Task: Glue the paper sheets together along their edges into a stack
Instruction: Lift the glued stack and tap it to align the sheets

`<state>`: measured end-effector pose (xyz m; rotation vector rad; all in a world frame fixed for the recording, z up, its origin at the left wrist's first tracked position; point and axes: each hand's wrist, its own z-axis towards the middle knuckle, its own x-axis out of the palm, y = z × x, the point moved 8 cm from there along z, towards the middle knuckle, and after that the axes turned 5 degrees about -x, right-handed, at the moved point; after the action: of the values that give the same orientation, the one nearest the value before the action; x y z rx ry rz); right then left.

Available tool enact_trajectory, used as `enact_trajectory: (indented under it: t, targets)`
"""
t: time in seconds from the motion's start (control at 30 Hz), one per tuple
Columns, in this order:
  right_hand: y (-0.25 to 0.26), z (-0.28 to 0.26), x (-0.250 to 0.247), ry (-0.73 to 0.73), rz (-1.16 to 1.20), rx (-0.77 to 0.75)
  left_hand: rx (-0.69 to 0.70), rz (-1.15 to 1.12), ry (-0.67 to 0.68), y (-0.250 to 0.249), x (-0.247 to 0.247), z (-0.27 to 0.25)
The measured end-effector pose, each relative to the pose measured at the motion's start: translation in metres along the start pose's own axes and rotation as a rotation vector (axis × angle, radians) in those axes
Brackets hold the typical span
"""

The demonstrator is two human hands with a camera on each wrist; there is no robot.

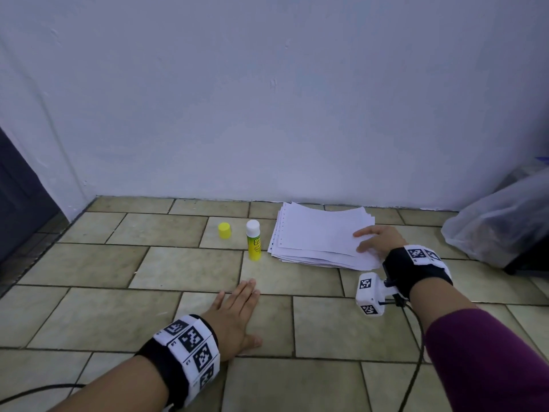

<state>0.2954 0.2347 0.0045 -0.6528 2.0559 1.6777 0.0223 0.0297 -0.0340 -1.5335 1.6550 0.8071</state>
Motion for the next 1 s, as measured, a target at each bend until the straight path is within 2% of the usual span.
enact_trajectory:
  t: [0.13, 0.4, 0.57, 0.7, 0.77, 0.87, 0.93, 1.0]
  targets:
    - [-0.001, -0.021, -0.008, 0.111, 0.133, 0.065, 0.020, -0.021, -0.008, 0.000, -0.004, 0.002]
    - [-0.035, -0.082, -0.012, 0.240, -0.051, 0.074, 0.096, -0.197, -0.122, -0.005, -0.023, -0.001]
    - [-0.029, -0.131, 0.011, 0.336, 0.104, -0.064, 0.131, -0.557, -0.073, 0.000, -0.021, -0.007]
    - [-0.010, -0.155, 0.031, 0.380, 0.131, -0.220, 0.267, -0.705, -0.077, 0.002, -0.021, -0.015]
    - [0.000, -0.162, 0.039, 0.337, 0.196, -0.296, 0.282, -0.857, -0.201, 0.009, -0.034, -0.020]
    - [0.019, -0.168, 0.043, 0.229, 0.225, -0.484, 0.304, -1.055, -0.585, 0.034, -0.063, -0.035]
    - [0.032, -0.172, 0.044, 0.215, 0.202, -0.600, 0.291, -1.091, -0.776, 0.047, -0.075, -0.050]
    - [0.041, -0.178, 0.047, 0.266, 0.151, -0.670, 0.314, -1.068, -0.877, 0.050, -0.081, -0.064]
